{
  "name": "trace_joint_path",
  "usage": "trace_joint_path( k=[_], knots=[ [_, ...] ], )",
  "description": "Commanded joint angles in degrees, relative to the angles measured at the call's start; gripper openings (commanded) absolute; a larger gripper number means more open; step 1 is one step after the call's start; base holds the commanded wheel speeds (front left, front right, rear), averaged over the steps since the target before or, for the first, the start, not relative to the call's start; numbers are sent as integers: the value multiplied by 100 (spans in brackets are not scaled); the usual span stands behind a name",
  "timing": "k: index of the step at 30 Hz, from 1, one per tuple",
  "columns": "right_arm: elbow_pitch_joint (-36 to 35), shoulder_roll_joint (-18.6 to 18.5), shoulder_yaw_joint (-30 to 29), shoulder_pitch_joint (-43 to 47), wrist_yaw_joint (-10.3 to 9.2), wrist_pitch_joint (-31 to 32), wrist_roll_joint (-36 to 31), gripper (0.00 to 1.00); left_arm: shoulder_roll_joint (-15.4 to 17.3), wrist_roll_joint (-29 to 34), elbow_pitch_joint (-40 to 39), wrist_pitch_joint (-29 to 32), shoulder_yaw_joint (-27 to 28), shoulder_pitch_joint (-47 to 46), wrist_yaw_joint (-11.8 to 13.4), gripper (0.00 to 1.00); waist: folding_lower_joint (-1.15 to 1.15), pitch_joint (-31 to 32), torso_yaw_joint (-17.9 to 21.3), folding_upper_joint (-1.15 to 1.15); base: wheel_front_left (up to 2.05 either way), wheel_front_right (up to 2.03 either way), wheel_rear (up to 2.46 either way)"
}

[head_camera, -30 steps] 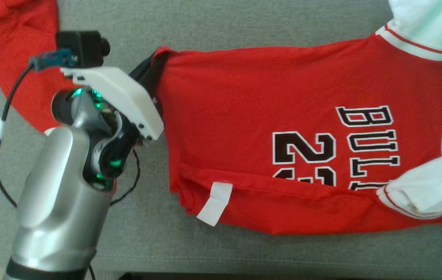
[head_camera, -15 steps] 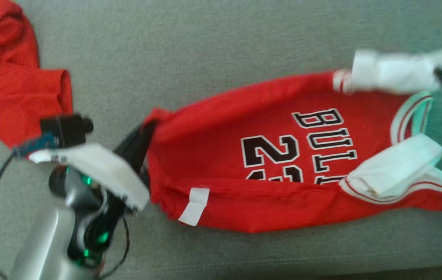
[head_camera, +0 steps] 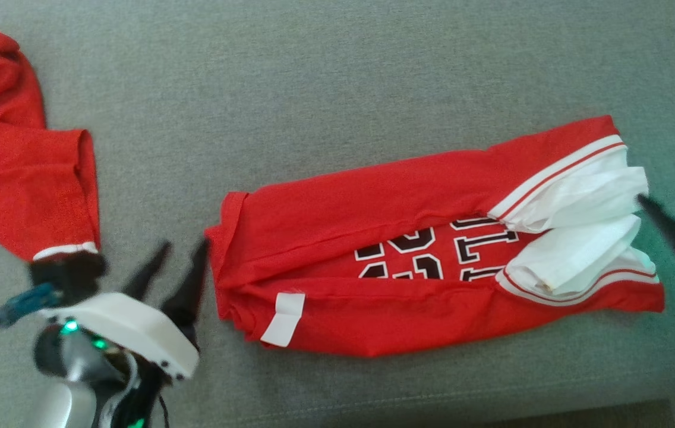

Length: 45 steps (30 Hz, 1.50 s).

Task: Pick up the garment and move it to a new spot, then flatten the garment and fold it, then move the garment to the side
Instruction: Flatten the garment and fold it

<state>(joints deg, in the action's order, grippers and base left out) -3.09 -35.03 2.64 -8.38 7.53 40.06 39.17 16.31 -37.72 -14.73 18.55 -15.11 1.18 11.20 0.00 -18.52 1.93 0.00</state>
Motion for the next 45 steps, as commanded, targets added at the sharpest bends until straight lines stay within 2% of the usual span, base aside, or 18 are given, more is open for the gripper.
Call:
trace_joint_path(
  k=[1,3,6,11,15,19,20,21,22,23,24,29,34,39,45],
  knots=[
    [-154,-38,-271,6,-4,93,21,100,39,220,-234,-360,331,-194,75,100,0,-4,-29,0,0,0,0],
    [-76,202,-618,-42,-4,218,-64,100,-100,478,-236,-922,361,-241,118,100,0,-22,-70,0,0,0,0],
    [49,601,-949,-136,-4,520,-198,100,-390,723,-146,-1617,166,-245,56,100,0,-56,-162,0,0,0,0],
    [135,965,-1118,-121,-4,1103,-452,100,-884,1012,150,-2545,-302,-247,-80,100,0,-160,-404,0,0,0,0],
    [151,1146,-1196,-19,-4,1478,-634,100,-1099,1237,450,-3091,-630,-261,-135,100,0,-243,-573,0,0,0,0],
    [183,1386,-1270,86,-4,1796,-871,100,-1212,1439,665,-3292,-866,-311,-190,100,0,-294,-721,0,0,0,0],
    [172,1456,-1254,114,-4,1880,-870,88,-1227,1508,704,-3314,-906,-327,-197,100,0,-296,-750,0,0,0,0],
    [153,1507,-1225,145,-4,1957,-872,58,-1237,1593,749,-3328,-940,-340,-201,100,0,-296,-772,0,0,0,0],
    [134,1542,-1195,173,-4,2017,-874,38,-1244,1671,798,-3338,-959,-349,-205,100,0,-295,-788,0,0,0,0],
    [113,1557,-1158,199,-4,2054,-877,13,-1250,1739,846,-3344,-962,-360,-205,100,0,-291,-804,0,0,0,0],
    [89,1577,-1135,216,-4,2043,-861,0,-1258,1787,875,-3348,-948,-373,-209,100,0,-282,-820,0,0,0,0],
    [86,1747,-1228,158,-4,1870,-657,0,-1299,1912,968,-3353,-769,-306,-267,100,0,-170,-811,0,0,0,0],
    [109,1688,-1524,-47,-4,1640,-633,0,-1318,1981,1065,-3354,-641,-172,-342,100,0,-35,-740,0,0,0,0],
    [225,1326,-2170,-303,-4,1498,-818,0,-1332,2051,1180,-3354,-528,-40,-437,100,0,138,-685,0,0,0,0],
    [282,838,-3012,-404,-4,1648,-1212,0,-1340,2028,1275,-3354,-482,32,-506,100,0,263,-703,0,0,0,0]
  ],
)
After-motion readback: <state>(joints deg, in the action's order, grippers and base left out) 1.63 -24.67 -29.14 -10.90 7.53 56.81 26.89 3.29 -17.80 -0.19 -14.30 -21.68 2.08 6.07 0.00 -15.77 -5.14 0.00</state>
